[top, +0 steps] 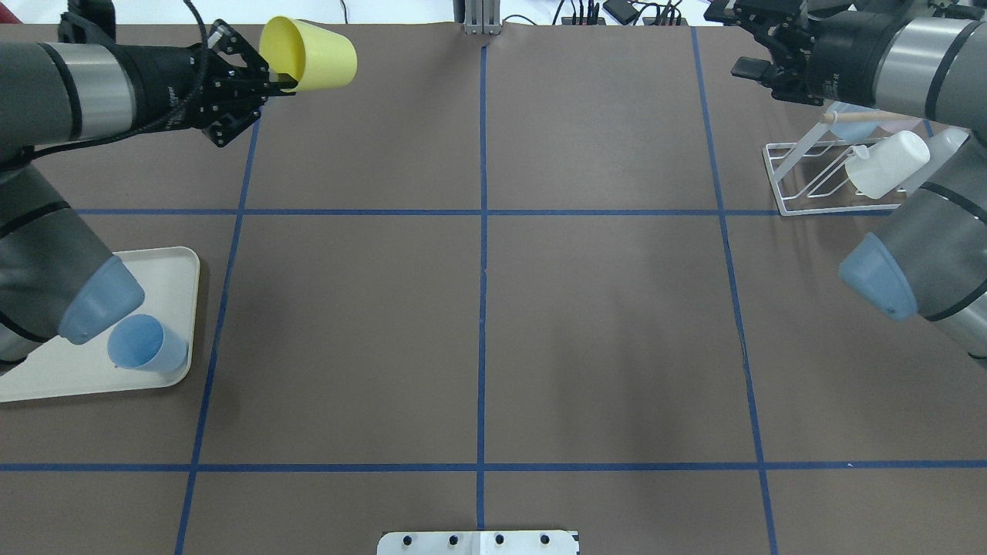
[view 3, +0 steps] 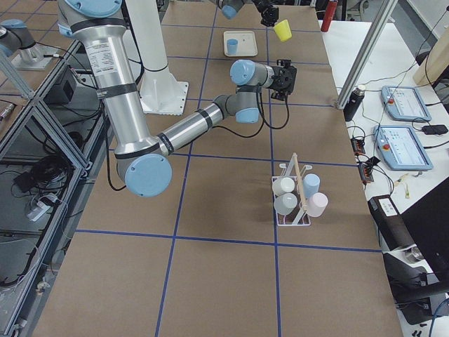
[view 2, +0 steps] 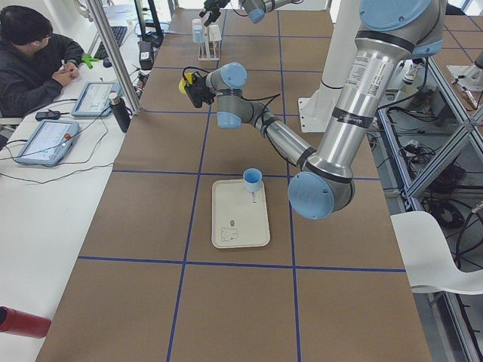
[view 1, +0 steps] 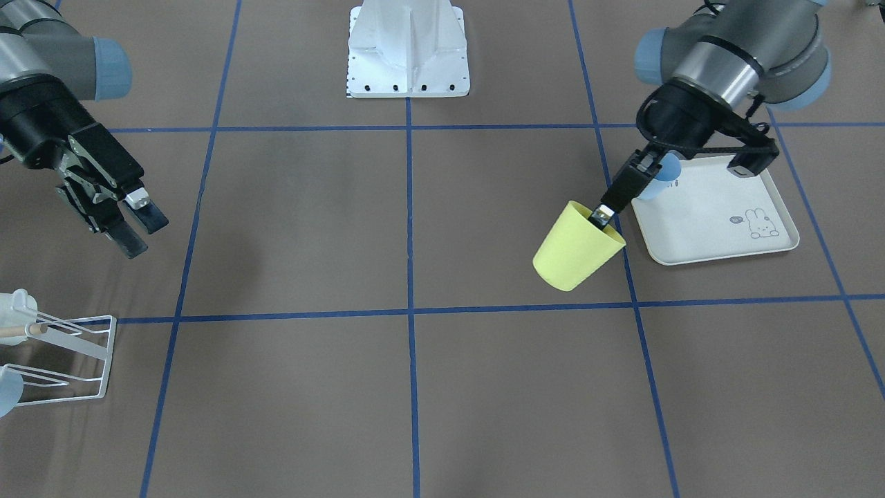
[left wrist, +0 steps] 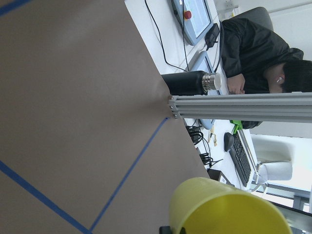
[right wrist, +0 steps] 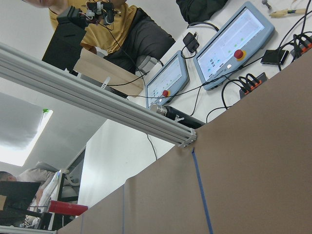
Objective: Transfer IKEA cup to right arm and place on rack
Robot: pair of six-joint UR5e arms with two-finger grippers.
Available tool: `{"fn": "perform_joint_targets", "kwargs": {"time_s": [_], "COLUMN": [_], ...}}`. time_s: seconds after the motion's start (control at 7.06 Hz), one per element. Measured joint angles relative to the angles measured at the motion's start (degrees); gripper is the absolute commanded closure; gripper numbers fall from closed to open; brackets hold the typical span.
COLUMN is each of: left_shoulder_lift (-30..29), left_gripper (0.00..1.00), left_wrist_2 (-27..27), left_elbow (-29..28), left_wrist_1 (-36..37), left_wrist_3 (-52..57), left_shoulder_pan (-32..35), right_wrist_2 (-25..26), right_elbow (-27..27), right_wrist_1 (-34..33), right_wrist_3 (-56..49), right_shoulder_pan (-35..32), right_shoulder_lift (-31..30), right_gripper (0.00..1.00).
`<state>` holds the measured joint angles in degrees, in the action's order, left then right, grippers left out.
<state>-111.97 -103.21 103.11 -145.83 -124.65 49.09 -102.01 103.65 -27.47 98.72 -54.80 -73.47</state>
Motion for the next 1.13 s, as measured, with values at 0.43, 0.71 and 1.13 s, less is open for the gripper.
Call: {"fn": "perform_joint_targets", "kwargs": {"time_s": [0.43, 0.71, 1.13], "left_shoulder_lift": [-3.3, -8.3, -11.5], "left_gripper": [1.00, 1.00, 1.00], "left_wrist_2": [9.9, 14.6, 17.9], "left_elbow": [-8.5, -16.6, -23.3], "left_wrist_1": [-23.5, -35.3, -46.9], "left_wrist_3": [-8.7, -12.2, -17.1], "left_shoulder_pan": [-6.6, -9.5, -10.6], "right_wrist_2": [6.5, 9.4, 15.2], "right_elbow": [-1.9, -4.1, -6.3], "right_wrist_1": [8.2, 12.7, 13.6], "right_wrist_3": [7.6, 10.7, 11.6], "right_shoulder_pan": [3.9, 7.3, 13.1], "right_shoulder_lift": [1.6, 3.8, 9.0], "right_gripper": [0.00, 0.00, 0.00]}}
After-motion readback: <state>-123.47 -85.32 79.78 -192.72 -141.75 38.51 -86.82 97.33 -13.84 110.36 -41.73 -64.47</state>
